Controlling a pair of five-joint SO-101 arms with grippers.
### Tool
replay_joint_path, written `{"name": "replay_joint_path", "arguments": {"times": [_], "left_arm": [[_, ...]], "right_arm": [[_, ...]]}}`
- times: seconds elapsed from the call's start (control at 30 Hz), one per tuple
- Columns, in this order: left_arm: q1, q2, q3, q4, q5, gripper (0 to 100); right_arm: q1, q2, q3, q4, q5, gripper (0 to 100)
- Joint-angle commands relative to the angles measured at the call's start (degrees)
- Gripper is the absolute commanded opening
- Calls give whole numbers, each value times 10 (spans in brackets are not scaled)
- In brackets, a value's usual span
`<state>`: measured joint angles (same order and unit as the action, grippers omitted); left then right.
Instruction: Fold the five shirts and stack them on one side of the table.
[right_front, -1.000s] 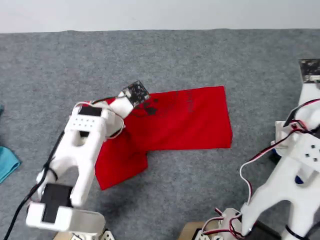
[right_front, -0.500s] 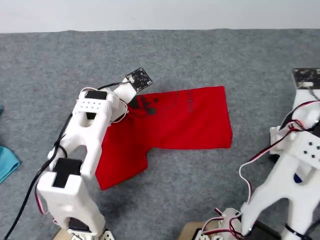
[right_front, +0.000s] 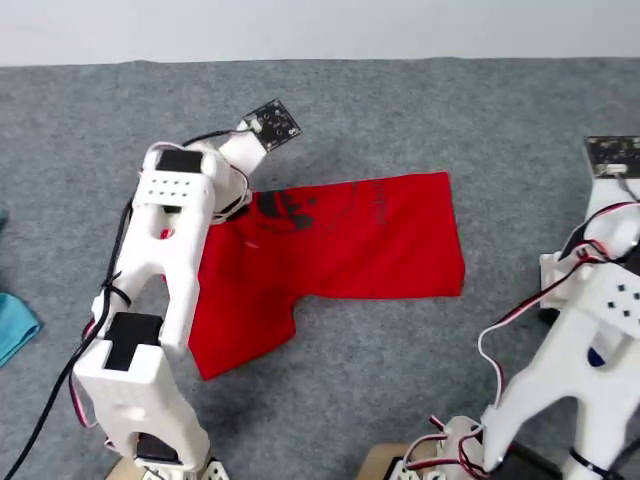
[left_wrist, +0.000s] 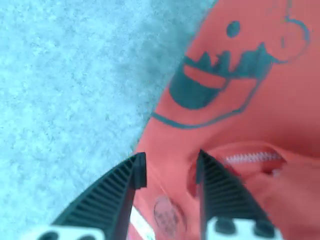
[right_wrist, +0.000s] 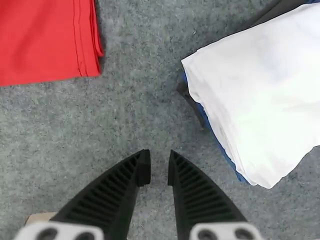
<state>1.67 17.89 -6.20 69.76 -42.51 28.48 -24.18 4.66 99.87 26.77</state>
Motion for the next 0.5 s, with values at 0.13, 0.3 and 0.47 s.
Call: {"name": "replay_joint_path", "arguments": {"times": [0.13,0.3,0.47], "left_arm": [[10,-6,-70,268,-111,5],[-2,0,-38,294,-119,3],[-9,1,56,175,-120,3]], "right_arm": [[6,-19,-3,-4,4,72],[6,-19,-3,-4,1,72],[6,-19,-3,-3,1,72]]}}
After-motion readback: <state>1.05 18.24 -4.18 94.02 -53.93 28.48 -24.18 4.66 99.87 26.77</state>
